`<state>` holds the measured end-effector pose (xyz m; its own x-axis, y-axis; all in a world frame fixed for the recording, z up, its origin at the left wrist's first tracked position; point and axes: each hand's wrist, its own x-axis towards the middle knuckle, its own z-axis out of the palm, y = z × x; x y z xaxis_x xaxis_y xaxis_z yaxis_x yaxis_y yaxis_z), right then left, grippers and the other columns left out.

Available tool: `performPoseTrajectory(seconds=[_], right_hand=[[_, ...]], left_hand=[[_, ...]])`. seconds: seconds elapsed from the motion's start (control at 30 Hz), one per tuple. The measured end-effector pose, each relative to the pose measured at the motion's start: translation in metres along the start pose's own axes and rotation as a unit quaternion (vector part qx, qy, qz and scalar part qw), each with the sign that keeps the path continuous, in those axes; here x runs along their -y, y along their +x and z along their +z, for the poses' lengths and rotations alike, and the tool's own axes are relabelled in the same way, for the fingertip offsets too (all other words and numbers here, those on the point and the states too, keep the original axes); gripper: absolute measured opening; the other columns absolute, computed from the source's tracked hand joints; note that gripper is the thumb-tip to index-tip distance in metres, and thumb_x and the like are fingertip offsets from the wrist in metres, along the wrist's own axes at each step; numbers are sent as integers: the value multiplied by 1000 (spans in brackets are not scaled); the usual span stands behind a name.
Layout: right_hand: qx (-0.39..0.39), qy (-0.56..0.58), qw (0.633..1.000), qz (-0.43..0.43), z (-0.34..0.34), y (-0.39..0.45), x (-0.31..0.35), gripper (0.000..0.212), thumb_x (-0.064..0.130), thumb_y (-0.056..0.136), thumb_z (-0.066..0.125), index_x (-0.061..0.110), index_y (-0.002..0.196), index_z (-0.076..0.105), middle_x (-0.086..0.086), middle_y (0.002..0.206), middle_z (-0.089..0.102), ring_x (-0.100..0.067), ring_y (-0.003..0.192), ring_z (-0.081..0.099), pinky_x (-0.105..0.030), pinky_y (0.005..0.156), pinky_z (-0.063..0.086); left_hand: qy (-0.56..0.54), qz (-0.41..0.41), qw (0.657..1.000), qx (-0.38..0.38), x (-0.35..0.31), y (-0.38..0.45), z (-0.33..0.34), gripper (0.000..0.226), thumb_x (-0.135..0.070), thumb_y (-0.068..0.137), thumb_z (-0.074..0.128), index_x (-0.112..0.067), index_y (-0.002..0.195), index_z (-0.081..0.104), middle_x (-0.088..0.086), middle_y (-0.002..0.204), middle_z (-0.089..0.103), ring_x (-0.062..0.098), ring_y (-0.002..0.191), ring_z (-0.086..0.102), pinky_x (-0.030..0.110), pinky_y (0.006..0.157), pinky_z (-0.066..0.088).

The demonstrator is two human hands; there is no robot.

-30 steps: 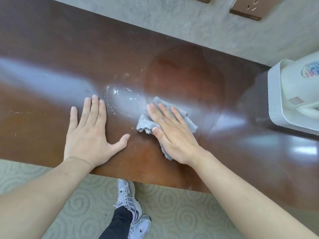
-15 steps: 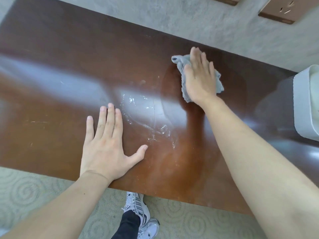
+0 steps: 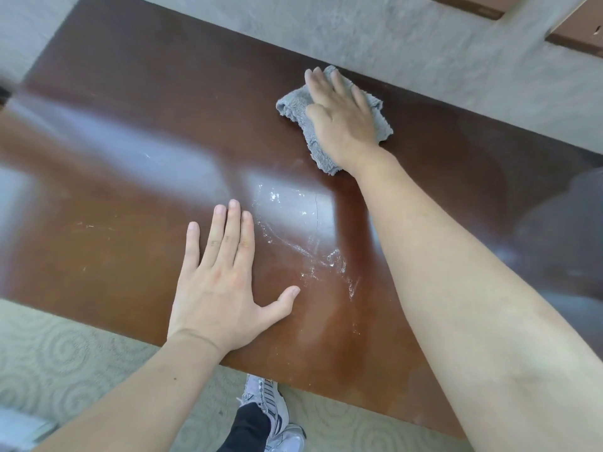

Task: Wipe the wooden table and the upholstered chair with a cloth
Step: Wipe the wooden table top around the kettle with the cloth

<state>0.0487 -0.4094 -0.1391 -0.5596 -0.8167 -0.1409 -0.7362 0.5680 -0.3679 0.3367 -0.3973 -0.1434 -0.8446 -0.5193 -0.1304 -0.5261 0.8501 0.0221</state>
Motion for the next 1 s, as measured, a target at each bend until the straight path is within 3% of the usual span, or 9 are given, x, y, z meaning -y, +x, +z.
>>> performPoseTrajectory(seconds=[0.17, 0.4, 0.63, 0.77, 0.87, 1.0], right_hand=[[27, -39, 998, -47, 4, -31, 14, 60, 37, 101, 18, 27, 159, 7, 9, 167, 2, -10, 153, -7, -38, 124, -6], [54, -27, 995, -84, 11, -114, 31, 72, 30, 87, 11, 27, 159, 8, 11, 166, 2, -6, 152, -9, -38, 123, -7], [37, 143, 988, 48, 25, -199, 46, 71, 23, 89, 15, 28, 159, 2, 13, 166, -3, 5, 147, -15, -36, 123, -6], [-23, 240, 961, 138, 25, -240, 62, 69, 22, 94, 18, 30, 158, -6, 17, 162, -15, 11, 145, -15, -31, 124, -5], [-47, 188, 964, 183, 37, -253, 79, 60, 31, 106, 20, 27, 158, -10, 11, 163, -22, 5, 146, -19, -33, 124, -5], [-45, 1, 965, 258, 62, -235, 93, 64, 41, 105, 20, 15, 158, -5, -4, 165, -15, -18, 152, -16, -43, 124, -2]], left_hand=[[3, 2, 1000, -9, 1, 0, 1, 113, -81, 82, 33, 3, 157, 26, 18, 167, 17, 30, 156, 12, 59, 122, 17], [-4, -1, 1000, -8, 1, 0, 1, 115, -85, 82, 28, 1, 159, 23, 16, 168, 14, 27, 156, 9, 57, 123, 14], [-48, -2, 999, 3, 2, -1, -6, 99, -72, 89, 23, -3, 161, 18, 13, 169, 8, 25, 157, 2, 54, 125, 3], [-130, 0, 991, -13, 7, -4, -13, 85, -57, 93, 22, -4, 160, 24, 11, 169, 11, 25, 157, 1, 53, 125, -2], [-222, -2, 974, -40, 18, -2, -17, 80, -51, 94, 28, -3, 158, 30, 12, 168, 14, 26, 157, 4, 50, 126, 0], [-110, 22, 993, -30, 59, 35, -17, 80, -58, 96, 26, -11, 161, 24, 15, 169, 10, 30, 156, 2, 47, 125, -1]])
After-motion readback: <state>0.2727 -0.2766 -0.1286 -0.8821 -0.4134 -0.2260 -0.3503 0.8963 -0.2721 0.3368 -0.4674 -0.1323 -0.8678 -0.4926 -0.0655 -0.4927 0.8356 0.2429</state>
